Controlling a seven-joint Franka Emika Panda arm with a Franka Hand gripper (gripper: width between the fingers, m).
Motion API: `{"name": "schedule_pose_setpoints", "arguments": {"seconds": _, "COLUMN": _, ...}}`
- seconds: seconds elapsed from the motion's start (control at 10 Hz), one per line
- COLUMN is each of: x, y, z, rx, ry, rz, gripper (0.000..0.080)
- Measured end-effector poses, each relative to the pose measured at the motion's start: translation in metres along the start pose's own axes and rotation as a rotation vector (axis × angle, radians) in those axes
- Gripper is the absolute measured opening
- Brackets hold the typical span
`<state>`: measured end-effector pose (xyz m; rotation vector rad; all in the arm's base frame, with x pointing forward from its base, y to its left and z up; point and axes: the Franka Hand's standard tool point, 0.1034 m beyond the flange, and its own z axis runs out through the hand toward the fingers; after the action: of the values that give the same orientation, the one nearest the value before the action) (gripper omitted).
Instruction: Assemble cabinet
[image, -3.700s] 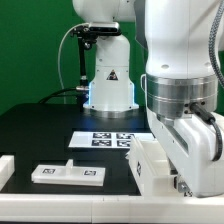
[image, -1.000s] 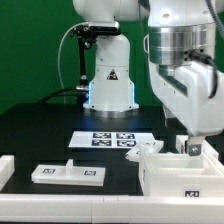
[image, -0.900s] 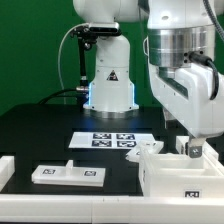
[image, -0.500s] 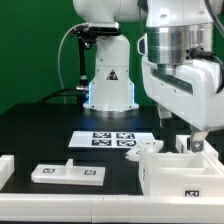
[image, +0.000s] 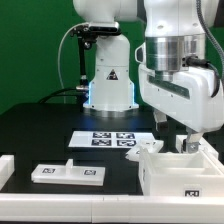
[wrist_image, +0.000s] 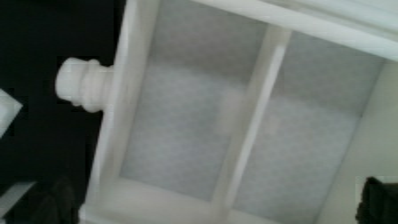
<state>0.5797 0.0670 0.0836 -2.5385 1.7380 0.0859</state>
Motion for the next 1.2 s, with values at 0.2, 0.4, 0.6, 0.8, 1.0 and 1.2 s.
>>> {"name": "schedule_pose_setpoints", "arguments": {"seconds": 0.2, "x": -0.002, "y": 0.008, "z": -0.005, "rx": 0.041, "ry": 0.033, "rz": -0.360, "gripper": 0.0797}}
{"name": "schedule_pose_setpoints", "arguments": {"seconds": 0.4, "x": -0.012, "y": 0.017, "z": 0.003, "rx": 0.047, "ry": 0.048, "rz": -0.605, "gripper": 0.0797}}
{"name": "schedule_pose_setpoints", "arguments": {"seconds": 0.6, "x": -0.009, "y": 0.016, "z": 0.002, "rx": 0.043, "ry": 0.051, "rz": -0.712, "gripper": 0.0797}}
{"name": "schedule_pose_setpoints", "arguments": {"seconds": 0.8, "x": -0.008, "y": 0.018, "z": 0.002, "rx": 0.042, "ry": 0.067, "rz": -0.956, "gripper": 0.0797}}
{"name": "schedule_pose_setpoints", "arguments": {"seconds": 1.0, "x": -0.010, "y": 0.031, "z": 0.000, "rx": 0.033, "ry": 0.076, "rz": -1.260, "gripper": 0.0797}}
{"name": "schedule_pose_setpoints", "arguments": {"seconds": 1.2, "x": -0.005, "y": 0.035, "z": -0.001, "rx": 0.030, "ry": 0.112, "rz": -1.518, "gripper": 0.0797}}
